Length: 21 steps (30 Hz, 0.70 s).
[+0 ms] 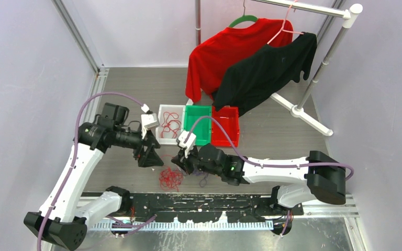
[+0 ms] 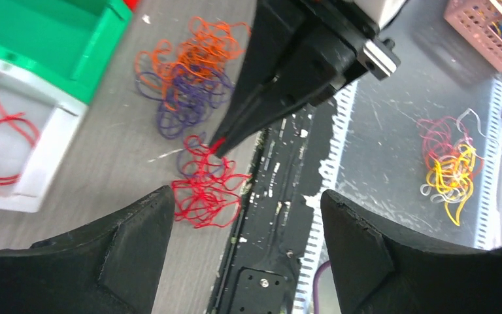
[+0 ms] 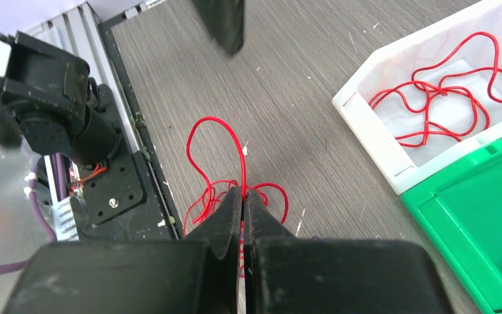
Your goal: Untangle the cables
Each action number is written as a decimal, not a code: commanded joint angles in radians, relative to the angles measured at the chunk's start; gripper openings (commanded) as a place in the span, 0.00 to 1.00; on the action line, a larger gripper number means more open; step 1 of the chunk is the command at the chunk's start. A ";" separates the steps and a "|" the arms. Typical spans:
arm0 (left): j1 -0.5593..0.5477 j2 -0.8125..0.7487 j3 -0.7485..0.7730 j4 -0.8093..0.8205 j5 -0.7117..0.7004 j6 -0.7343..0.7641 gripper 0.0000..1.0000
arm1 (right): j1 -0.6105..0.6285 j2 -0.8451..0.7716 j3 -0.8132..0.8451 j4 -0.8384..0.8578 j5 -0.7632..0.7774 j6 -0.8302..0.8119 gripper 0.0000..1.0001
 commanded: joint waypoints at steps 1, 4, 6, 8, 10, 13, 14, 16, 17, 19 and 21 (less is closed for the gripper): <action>-0.060 -0.017 -0.040 0.024 0.023 -0.056 0.82 | -0.011 -0.050 0.027 0.090 0.014 0.054 0.01; -0.073 -0.012 -0.055 0.045 -0.020 -0.071 0.80 | -0.012 -0.052 0.045 0.086 0.019 0.059 0.01; -0.082 -0.004 -0.059 0.054 -0.055 -0.071 0.79 | -0.012 -0.051 0.061 0.078 0.017 0.059 0.01; -0.089 0.006 -0.061 0.055 -0.055 -0.074 0.77 | -0.012 -0.047 0.082 0.068 0.018 0.059 0.01; -0.096 0.012 -0.066 0.056 -0.037 -0.082 0.74 | -0.013 -0.044 0.094 0.063 0.021 0.056 0.01; -0.102 0.011 -0.076 0.052 -0.012 -0.087 0.70 | -0.012 -0.036 0.104 0.057 0.026 0.053 0.01; -0.104 0.010 -0.078 0.045 -0.005 -0.083 0.70 | -0.012 -0.033 0.106 0.056 0.027 0.051 0.01; -0.107 0.010 -0.080 0.024 0.007 -0.064 0.70 | -0.012 -0.027 0.109 0.055 0.027 0.051 0.01; -0.109 0.008 -0.086 0.029 0.001 -0.064 0.69 | -0.012 -0.025 0.109 0.057 0.024 0.052 0.01; -0.111 0.005 -0.099 0.055 -0.034 -0.076 0.62 | -0.012 -0.023 0.114 0.061 0.010 0.056 0.01; -0.110 0.004 -0.104 0.074 -0.063 -0.081 0.51 | -0.012 -0.022 0.116 0.065 -0.004 0.059 0.01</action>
